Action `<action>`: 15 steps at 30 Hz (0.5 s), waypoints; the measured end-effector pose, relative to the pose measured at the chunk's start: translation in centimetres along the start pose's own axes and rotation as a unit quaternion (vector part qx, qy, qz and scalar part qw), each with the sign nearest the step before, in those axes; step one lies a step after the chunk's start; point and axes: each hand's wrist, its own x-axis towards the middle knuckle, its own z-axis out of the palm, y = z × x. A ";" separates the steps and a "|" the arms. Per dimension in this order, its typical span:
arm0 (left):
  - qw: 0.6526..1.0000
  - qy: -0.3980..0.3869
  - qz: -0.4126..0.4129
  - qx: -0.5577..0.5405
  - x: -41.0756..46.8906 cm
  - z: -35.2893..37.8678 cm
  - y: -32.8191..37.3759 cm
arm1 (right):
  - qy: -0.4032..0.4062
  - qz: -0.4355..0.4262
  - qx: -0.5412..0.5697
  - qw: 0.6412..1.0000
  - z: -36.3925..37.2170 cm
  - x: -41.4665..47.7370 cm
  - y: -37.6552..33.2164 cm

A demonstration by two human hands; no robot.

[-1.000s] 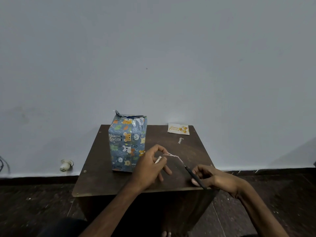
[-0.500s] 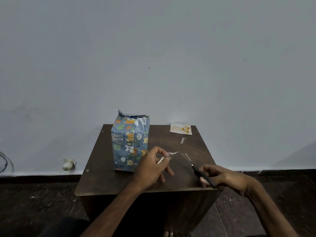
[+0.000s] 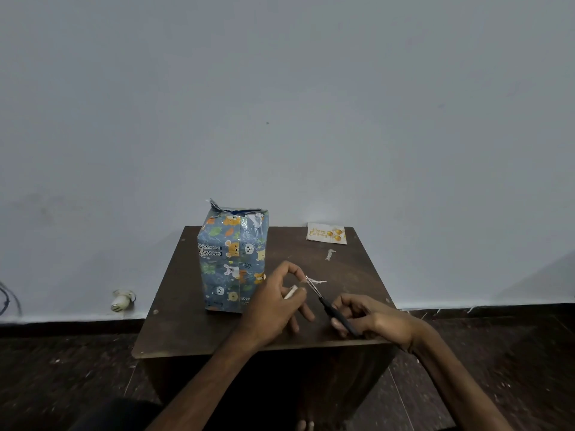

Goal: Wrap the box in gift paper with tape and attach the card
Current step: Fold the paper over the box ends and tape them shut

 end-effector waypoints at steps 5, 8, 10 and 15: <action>1.000 0.002 -0.009 0.006 0.1 0.0 -0.3 | -0.008 0.001 0.007 1.000 0.1 0.5 0.0; 1.000 0.010 -0.016 0.003 0.1 0.0 -0.2 | -0.010 -0.003 0.008 1.000 0.2 0.5 -0.3; 1.000 0.012 -0.021 0.004 0.2 -0.1 -0.2 | -0.012 -0.011 0.021 1.000 0.3 0.6 -0.6; 0.999 0.010 -0.032 0.008 0.3 -0.1 -0.4 | -0.007 -0.021 0.005 1.000 0.1 0.7 -0.2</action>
